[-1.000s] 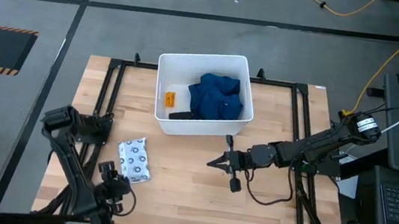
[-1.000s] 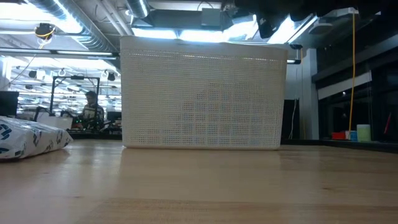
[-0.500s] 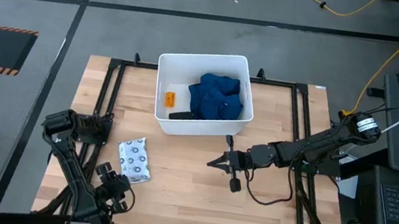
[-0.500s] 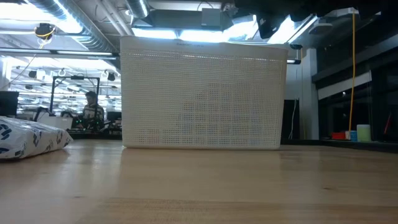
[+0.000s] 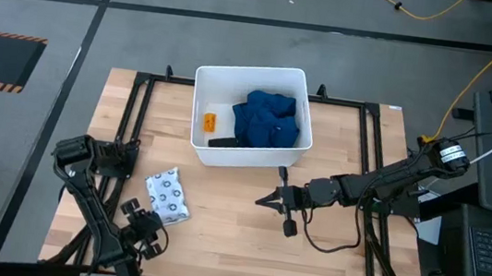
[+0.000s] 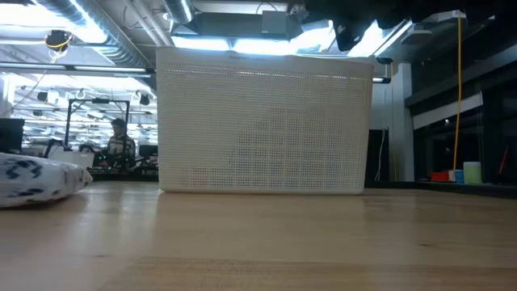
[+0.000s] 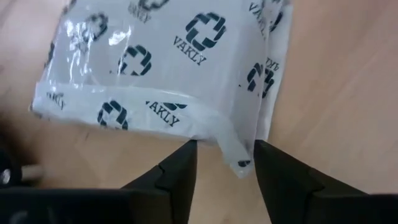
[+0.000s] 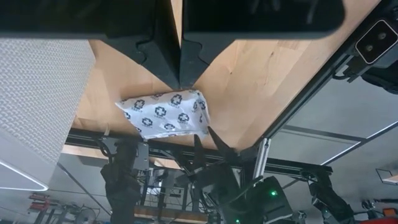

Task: Pick & place medical supplies in basket/bin
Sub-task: Put the white mailer bag into the white bin

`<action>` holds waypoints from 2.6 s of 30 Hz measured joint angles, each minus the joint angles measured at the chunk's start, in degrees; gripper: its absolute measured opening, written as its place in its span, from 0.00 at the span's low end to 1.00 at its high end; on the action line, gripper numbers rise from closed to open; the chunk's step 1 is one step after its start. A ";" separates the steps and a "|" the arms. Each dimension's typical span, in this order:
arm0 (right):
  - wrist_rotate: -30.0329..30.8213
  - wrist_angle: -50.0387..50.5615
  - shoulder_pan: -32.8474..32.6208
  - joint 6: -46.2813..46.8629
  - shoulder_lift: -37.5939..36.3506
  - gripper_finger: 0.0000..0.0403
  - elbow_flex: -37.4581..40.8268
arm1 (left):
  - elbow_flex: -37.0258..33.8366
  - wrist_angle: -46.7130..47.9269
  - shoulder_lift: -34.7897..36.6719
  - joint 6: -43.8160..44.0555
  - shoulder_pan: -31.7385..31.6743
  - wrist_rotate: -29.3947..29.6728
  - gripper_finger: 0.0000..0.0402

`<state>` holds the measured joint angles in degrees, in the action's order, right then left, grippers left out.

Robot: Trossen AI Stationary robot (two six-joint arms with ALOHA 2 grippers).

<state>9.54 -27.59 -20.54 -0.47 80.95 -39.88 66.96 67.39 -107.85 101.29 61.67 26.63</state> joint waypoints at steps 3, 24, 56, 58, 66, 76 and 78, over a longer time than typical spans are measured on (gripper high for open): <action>0.00 0.00 -0.02 0.00 0.00 0.02 0.00 | 0.00 -0.01 0.02 -0.02 0.00 2.86 0.32; 0.00 0.01 0.00 0.00 0.00 0.02 0.00 | 0.00 0.05 0.04 -1.73 0.00 11.25 0.00; 0.00 0.02 0.00 0.00 0.00 0.02 0.00 | 0.04 -29.85 0.11 -52.27 -11.86 21.01 0.00; 0.00 0.02 0.00 0.00 0.00 0.02 0.00 | 0.04 -32.04 0.11 -57.56 -13.88 19.35 0.00; 0.00 0.02 -0.02 0.02 0.00 0.02 0.00 | 0.04 -41.95 0.11 -79.36 -20.97 15.84 0.00; -0.02 0.02 -0.02 0.42 0.00 0.02 -0.02 | 0.04 -45.37 0.11 -85.41 -24.23 11.80 0.01; -0.02 0.00 -0.02 0.43 0.00 0.02 0.00 | 0.04 -45.39 0.11 -84.34 -24.17 10.25 0.03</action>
<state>9.52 -27.59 -20.56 -0.04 80.95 -39.88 67.00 22.00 -107.74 16.96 37.50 36.89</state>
